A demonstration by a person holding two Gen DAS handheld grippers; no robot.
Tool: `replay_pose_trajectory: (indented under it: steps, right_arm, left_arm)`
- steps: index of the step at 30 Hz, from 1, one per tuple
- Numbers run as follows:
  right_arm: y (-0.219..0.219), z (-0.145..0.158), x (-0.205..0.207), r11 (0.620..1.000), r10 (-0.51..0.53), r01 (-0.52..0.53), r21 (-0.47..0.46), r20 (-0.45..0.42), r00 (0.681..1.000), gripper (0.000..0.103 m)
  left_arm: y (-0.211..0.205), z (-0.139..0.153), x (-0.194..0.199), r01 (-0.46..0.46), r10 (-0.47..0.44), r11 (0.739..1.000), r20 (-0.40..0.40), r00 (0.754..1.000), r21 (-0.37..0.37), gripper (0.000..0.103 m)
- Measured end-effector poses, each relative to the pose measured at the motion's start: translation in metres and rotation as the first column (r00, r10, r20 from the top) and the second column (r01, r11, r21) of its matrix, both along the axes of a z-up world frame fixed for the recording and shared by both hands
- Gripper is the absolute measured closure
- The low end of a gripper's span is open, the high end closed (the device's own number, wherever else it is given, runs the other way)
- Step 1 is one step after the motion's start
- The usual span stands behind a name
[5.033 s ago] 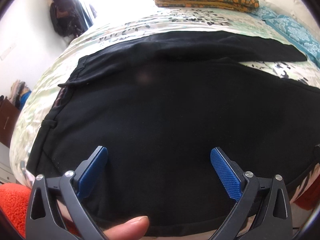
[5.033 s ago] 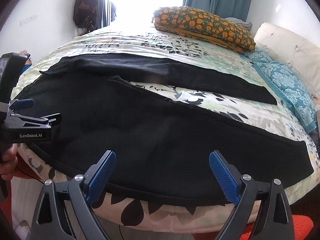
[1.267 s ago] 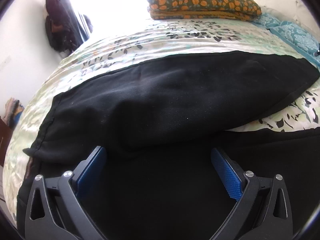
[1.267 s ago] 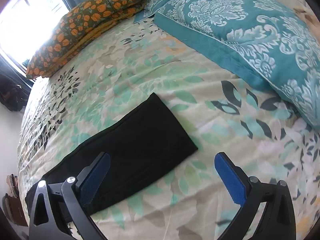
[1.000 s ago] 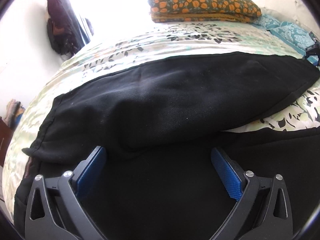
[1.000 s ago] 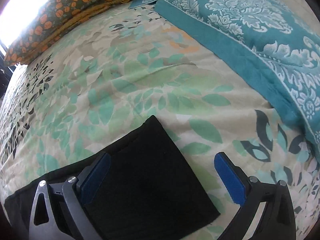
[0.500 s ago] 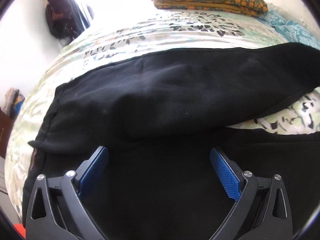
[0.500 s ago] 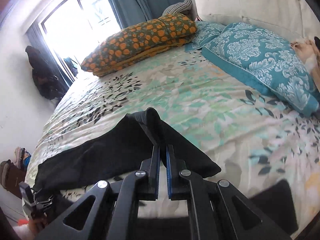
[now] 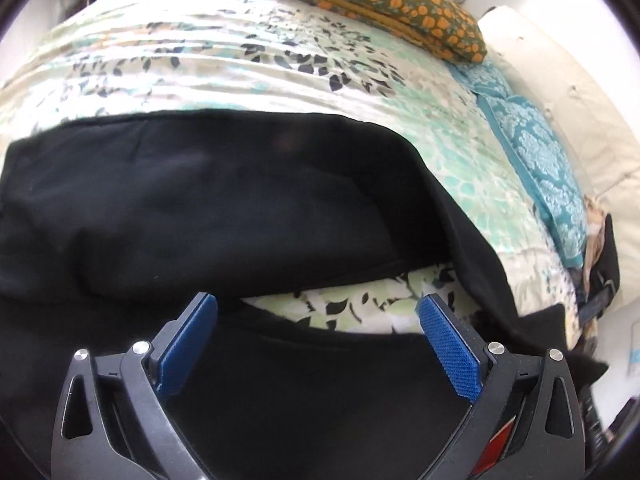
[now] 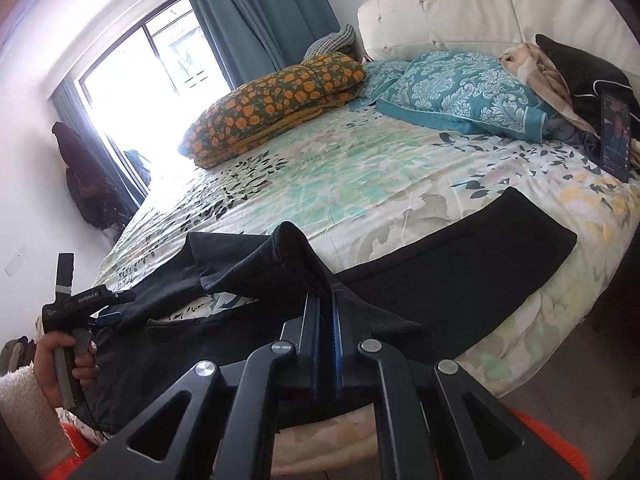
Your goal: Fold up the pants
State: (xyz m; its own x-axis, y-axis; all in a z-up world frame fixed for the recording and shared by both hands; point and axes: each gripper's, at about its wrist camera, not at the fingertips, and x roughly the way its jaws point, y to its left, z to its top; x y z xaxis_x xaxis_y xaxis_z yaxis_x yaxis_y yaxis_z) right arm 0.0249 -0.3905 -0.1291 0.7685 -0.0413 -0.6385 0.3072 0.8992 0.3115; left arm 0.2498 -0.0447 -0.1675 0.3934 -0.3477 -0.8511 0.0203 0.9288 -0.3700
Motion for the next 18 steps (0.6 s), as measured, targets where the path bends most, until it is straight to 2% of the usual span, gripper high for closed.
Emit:
replay_pose_trajectory:
  steps: [5,10,16,18]
  right_arm:
    - [-0.009,-0.001,-0.006,0.999,-0.034,0.032,0.044,0.035,0.999,0.097]
    - [-0.015,-0.002,-0.004,0.998,-0.042,0.04,0.044,0.032,0.999,0.097]
    - [-0.023,0.001,-0.013,0.997,-0.071,0.069,0.043,0.05,0.996,0.097]
    - [-0.025,0.002,-0.015,0.996,-0.076,0.074,0.047,0.054,0.996,0.097]
  left_arm:
    - [-0.019,0.0,0.059,-0.054,0.049,0.994,-0.051,0.997,-0.099,0.002]
    - [-0.025,-0.012,0.108,-0.141,0.129,0.979,-0.09,0.988,-0.147,0.002]
    - [-0.023,-0.042,0.133,-0.258,0.229,0.949,-0.166,0.959,-0.182,0.003]
    - [-0.022,-0.044,0.136,-0.274,0.243,0.941,-0.167,0.955,-0.197,0.009]
